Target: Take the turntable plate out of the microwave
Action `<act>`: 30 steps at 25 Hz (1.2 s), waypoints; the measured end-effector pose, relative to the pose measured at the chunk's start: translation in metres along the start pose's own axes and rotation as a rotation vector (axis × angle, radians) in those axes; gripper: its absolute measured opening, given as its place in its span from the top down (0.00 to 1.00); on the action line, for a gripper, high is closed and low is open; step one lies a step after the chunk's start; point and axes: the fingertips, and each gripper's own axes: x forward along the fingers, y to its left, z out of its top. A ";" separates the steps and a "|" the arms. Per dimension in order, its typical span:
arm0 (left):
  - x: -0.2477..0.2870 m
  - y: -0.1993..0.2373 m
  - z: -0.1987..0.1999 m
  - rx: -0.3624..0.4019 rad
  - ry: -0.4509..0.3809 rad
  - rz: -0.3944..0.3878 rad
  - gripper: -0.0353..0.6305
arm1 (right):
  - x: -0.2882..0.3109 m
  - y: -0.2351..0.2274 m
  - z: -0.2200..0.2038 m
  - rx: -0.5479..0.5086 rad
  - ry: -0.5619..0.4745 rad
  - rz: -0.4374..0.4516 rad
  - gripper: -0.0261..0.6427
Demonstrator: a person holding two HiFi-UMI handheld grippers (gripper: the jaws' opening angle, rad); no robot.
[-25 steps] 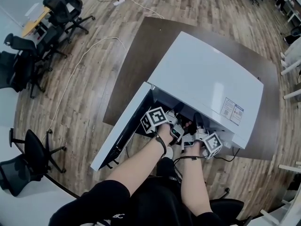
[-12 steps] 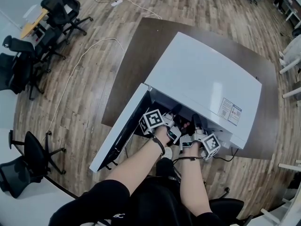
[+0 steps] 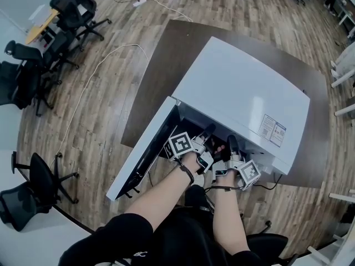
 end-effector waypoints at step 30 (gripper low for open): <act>-0.138 -0.015 -0.066 -0.009 0.009 -0.015 0.89 | -0.129 0.009 -0.074 -0.037 0.011 0.019 0.91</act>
